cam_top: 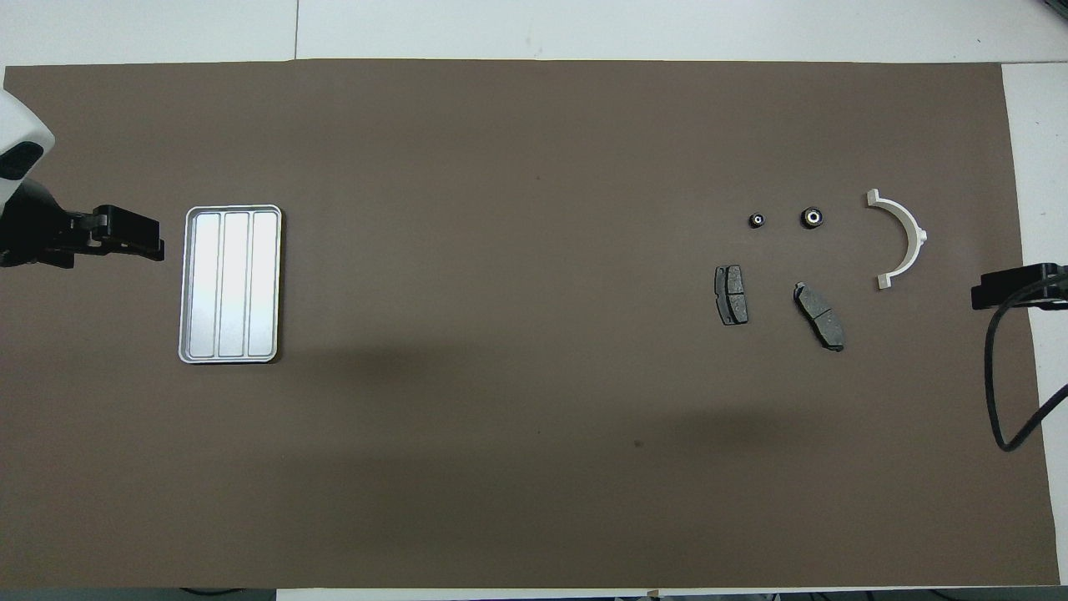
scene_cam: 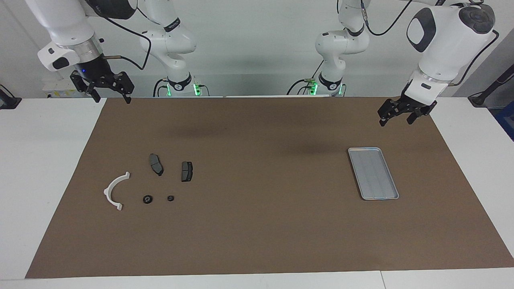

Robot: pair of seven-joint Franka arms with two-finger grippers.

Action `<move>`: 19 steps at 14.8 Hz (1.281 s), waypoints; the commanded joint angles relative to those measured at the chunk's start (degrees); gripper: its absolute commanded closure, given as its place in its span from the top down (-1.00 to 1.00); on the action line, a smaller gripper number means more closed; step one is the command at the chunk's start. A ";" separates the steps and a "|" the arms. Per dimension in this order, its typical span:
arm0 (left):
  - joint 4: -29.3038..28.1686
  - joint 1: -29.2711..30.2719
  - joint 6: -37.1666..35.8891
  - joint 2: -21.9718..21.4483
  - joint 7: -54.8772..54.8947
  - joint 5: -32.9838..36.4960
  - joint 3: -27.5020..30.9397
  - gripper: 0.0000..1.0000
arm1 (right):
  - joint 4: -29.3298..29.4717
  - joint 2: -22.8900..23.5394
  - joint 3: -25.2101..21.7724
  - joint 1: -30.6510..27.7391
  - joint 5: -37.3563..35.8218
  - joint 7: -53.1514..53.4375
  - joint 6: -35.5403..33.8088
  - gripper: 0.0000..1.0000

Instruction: Pick bearing gear from pile to tray

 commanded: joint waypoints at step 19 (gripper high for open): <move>-1.10 -0.10 -0.06 -1.27 -0.29 0.47 0.53 1.00 | -0.23 19.07 0.14 -0.68 0.49 -2.95 22.29 1.00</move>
